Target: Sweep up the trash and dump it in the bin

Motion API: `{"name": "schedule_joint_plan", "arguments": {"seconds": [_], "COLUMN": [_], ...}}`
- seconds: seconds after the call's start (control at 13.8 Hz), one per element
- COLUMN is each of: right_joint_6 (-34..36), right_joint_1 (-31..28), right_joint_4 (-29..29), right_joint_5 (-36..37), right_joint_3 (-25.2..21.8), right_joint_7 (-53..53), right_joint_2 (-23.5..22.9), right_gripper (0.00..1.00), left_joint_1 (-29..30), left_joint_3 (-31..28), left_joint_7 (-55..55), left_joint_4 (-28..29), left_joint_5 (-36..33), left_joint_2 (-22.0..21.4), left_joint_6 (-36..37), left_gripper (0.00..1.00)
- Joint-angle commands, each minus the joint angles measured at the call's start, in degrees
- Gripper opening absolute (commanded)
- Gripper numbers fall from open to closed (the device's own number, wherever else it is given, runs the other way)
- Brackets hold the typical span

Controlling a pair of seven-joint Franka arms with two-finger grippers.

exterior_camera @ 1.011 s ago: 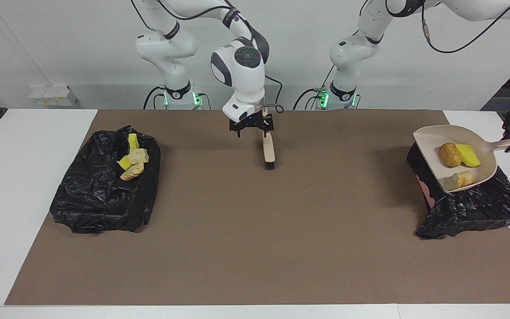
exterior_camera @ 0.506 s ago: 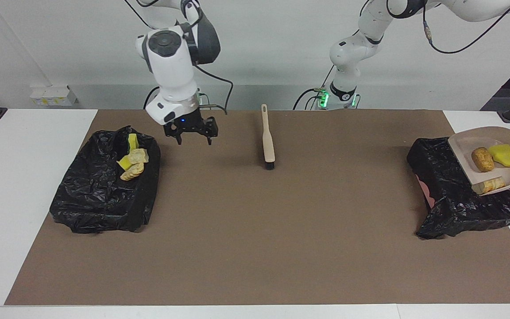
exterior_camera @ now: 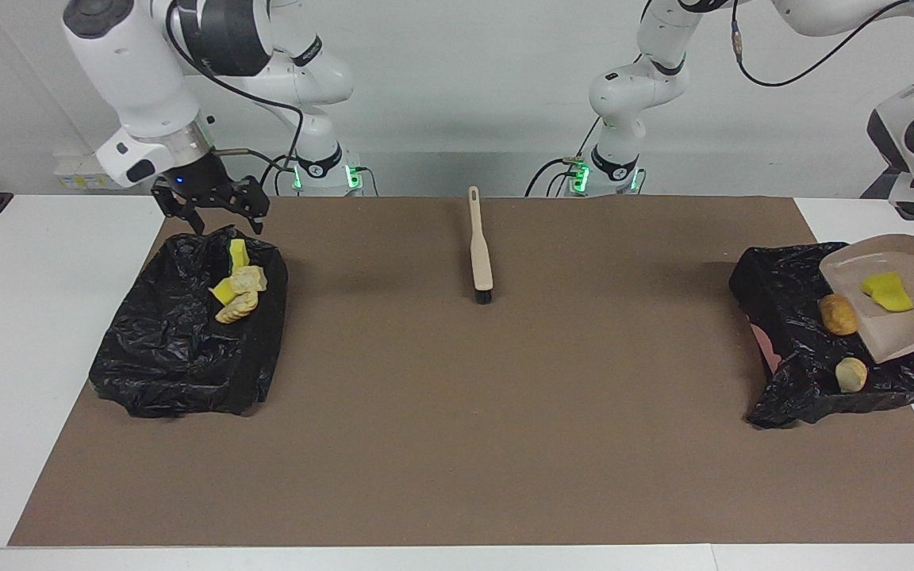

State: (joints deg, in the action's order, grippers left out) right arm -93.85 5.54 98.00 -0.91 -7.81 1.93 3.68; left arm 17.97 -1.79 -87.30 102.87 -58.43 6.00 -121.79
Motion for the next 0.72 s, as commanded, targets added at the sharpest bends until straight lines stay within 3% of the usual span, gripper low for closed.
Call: {"name": "schedule_joint_plan", "arguments": {"seconds": [0.0, 0.14, 0.36, 0.65], "right_joint_6": [2.7, 6.65, 7.81, 7.11], "right_joint_1": [0.0, -0.61, -1.49, -1.49], "right_joint_4": [-0.26, -3.51, -3.18, -3.26], "right_joint_5": [0.9, 1.7, 1.7, 0.82], "right_joint_3": [-0.45, 0.51, 2.09, 2.1], "right_joint_7": [2.64, 2.28, 2.02, 2.11], "right_joint_2": [2.56, 2.56, 3.35, 3.35], "right_gripper": [1.0, 1.0, 1.0, 1.0], "left_joint_1": [0.22, 0.22, -0.04, -1.97], "left_joint_3": [-0.93, -1.02, -0.67, 0.12], "left_joint_7": [0.64, -1.46, -2.0, -0.6], "left_joint_4": [2.07, 1.28, -0.48, -1.18], "left_joint_5": [-3.18, -3.09, -1.34, 8.93], "left_joint_2": [-3.27, -4.5, -5.12, -5.12], "left_joint_6": [-0.99, -1.08, -0.38, 3.31], "left_gripper": [0.0, 0.0, 0.0, 0.0]}}
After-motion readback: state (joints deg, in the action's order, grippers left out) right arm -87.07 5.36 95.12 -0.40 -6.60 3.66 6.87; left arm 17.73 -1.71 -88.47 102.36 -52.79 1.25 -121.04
